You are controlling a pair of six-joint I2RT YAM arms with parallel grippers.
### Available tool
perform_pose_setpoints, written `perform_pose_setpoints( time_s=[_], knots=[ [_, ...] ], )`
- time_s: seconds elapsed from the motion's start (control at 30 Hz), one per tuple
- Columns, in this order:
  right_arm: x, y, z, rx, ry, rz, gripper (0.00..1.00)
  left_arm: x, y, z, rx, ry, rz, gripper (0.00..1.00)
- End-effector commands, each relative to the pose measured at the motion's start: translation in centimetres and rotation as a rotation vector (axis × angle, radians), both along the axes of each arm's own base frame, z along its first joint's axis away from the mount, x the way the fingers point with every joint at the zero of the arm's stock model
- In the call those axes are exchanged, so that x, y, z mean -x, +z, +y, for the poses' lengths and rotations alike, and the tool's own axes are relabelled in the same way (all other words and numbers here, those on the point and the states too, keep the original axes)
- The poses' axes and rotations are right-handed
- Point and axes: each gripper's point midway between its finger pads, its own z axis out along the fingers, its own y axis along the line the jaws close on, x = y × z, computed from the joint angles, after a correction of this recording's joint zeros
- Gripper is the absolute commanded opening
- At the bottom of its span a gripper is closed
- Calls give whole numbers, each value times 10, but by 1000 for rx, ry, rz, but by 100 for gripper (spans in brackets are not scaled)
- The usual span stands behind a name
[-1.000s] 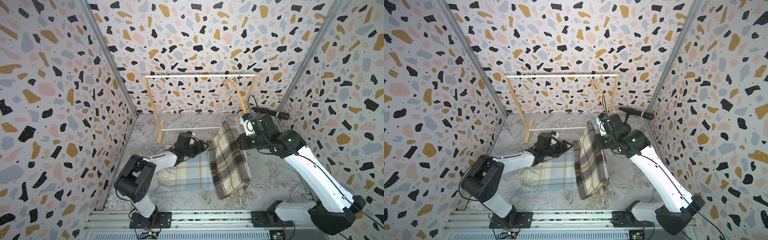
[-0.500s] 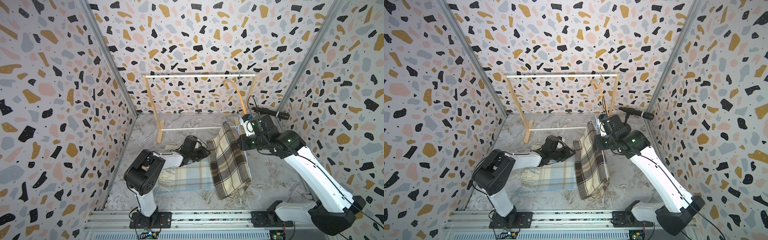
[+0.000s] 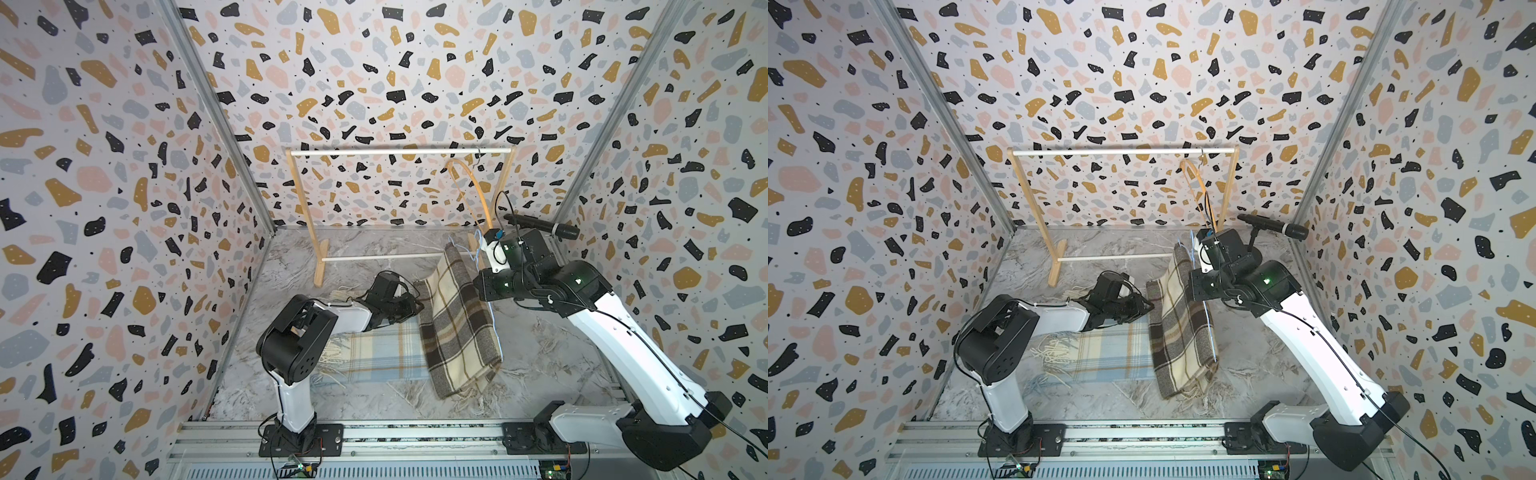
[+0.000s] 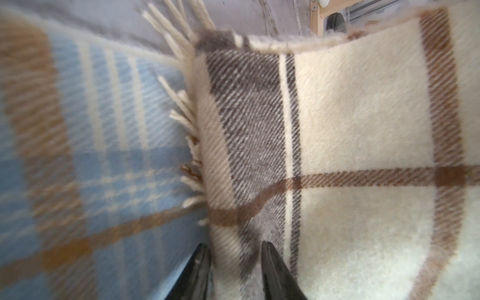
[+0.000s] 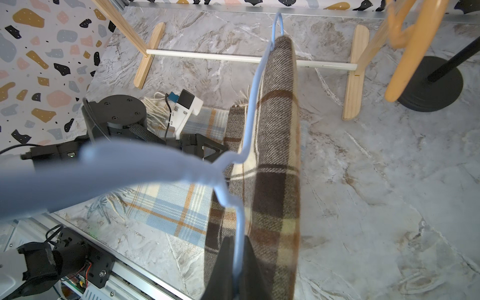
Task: Hang the scarf on the hanger
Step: Adjust the scarf at the hanger.
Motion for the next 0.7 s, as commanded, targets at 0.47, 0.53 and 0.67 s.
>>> perform_pose_setpoints(
  time_s=[0.47, 0.53, 0.67],
  knots=[
    [5, 67, 3, -122, 27, -132, 0, -4, 65, 29, -63, -2, -168, 0],
    [5, 78, 5, -149, 25, -148, 0, -7, 76, 47, -71, 32, -178, 0],
    [5, 100, 13, -207, 44, -165, 0, -10, 85, 74, -70, 75, -177, 0]
  ],
)
